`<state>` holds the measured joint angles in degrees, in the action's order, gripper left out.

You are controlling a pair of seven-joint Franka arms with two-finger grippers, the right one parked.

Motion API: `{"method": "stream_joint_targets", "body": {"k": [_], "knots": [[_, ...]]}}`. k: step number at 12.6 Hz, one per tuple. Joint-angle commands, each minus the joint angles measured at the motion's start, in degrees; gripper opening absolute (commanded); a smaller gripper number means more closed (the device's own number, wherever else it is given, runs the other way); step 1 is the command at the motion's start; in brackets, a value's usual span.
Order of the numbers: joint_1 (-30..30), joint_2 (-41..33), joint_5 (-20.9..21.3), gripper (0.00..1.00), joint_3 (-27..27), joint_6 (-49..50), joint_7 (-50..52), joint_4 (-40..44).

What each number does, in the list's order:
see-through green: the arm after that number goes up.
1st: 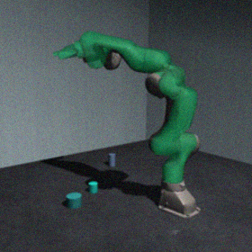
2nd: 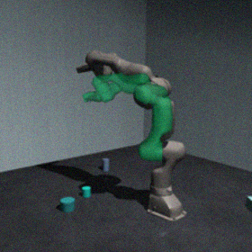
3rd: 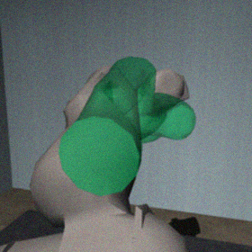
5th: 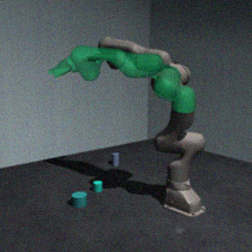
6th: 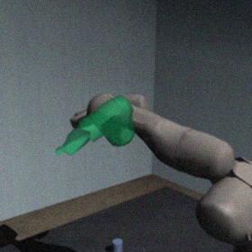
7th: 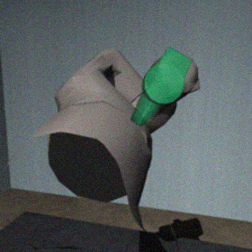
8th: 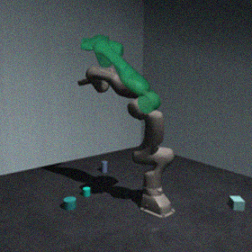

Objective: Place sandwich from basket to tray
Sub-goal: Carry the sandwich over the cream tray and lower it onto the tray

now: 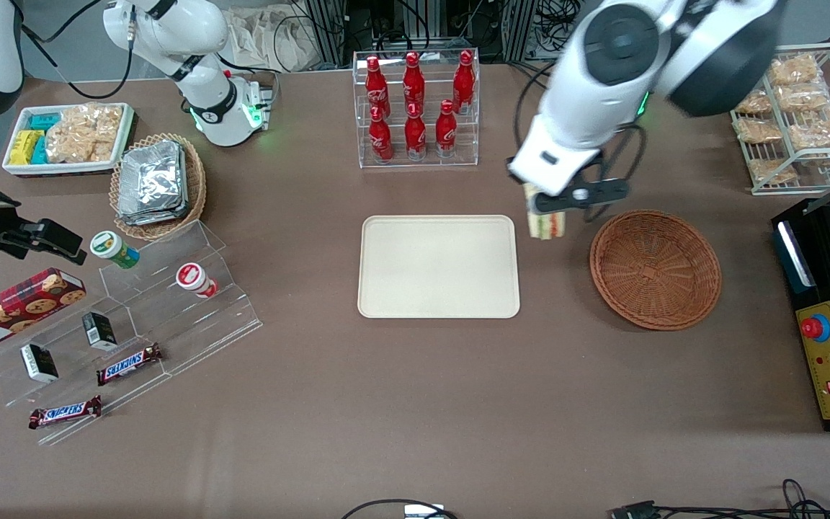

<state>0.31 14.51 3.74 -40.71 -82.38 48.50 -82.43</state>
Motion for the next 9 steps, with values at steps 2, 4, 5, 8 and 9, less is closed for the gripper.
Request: {"method": "stream_joint_targets", "body": {"k": [2, 4, 5, 8, 9], "knots": [[-0.7, 6.4, 5.6, 0.00, -2.8, -3.7, 1.1, -2.4], [-0.4, 5.9, 6.4, 0.00, -2.8, -15.5, 1.1, -13.4], [-0.3, 6.1, 7.3, 0.00, -2.4, -21.1, 1.1, -17.9], [-0.1, 8.1, 11.5, 0.00, 0.5, -37.9, 2.0, -28.7], [-0.3, 9.5, 11.6, 0.00, 1.2, -41.5, 2.0, -30.2]]}}
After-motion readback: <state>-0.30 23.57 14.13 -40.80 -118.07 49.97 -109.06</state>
